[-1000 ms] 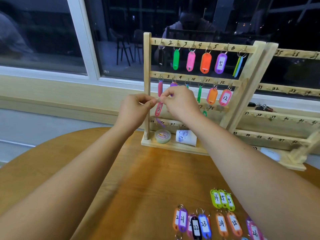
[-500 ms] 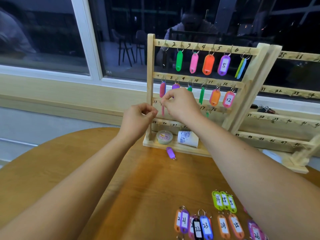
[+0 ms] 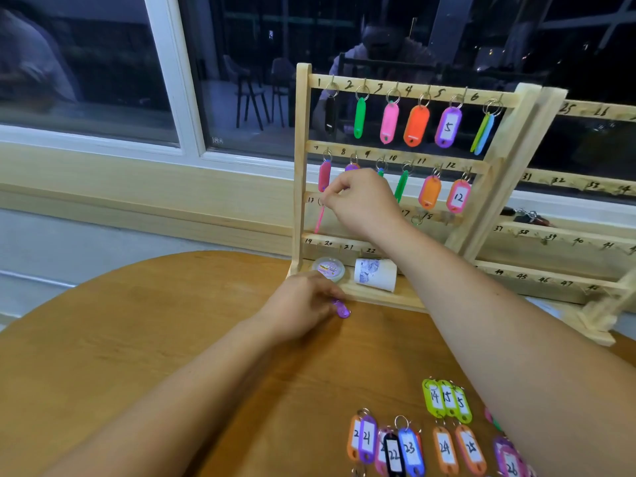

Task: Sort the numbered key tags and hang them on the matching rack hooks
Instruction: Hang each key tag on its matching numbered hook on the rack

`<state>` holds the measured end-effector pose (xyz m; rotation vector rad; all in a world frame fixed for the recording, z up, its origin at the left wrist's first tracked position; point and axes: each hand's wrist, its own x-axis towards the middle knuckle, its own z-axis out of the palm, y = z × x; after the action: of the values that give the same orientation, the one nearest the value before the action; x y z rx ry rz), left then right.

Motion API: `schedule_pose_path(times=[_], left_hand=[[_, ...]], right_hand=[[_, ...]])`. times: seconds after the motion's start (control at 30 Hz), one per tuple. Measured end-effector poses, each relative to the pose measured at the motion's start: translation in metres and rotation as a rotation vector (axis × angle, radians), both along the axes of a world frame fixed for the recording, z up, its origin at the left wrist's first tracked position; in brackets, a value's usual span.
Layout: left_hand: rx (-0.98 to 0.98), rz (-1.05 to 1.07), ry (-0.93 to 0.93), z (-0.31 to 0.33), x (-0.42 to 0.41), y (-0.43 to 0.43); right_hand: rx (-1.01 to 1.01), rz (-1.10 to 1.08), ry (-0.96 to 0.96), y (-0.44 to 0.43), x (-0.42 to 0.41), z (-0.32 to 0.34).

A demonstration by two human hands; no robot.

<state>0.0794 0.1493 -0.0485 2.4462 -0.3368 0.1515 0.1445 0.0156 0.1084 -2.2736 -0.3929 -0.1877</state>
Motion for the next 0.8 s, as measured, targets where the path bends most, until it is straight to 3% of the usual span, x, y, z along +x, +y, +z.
schedule_pose_path(times=[0.17, 0.3, 0.57, 0.8], left_hand=[[0.122, -0.143, 0.008, -0.011, 0.004, 0.001], [0.251, -0.187, -0.087, -0.014, 0.0, 0.001], [0.429, -0.062, -0.289, -0.013, -0.006, -0.011], [0.401, 0.05, -0.248, -0.018, -0.003, -0.026]], right_hand=[[-0.091, -0.019, -0.052, 0.001, 0.002, 0.004], [-0.152, -0.013, -0.064, -0.002, 0.004, -0.001], [-0.227, -0.038, -0.116, -0.001, 0.002, -0.005], [-0.201, -0.067, -0.253, -0.006, -0.01, -0.014]])
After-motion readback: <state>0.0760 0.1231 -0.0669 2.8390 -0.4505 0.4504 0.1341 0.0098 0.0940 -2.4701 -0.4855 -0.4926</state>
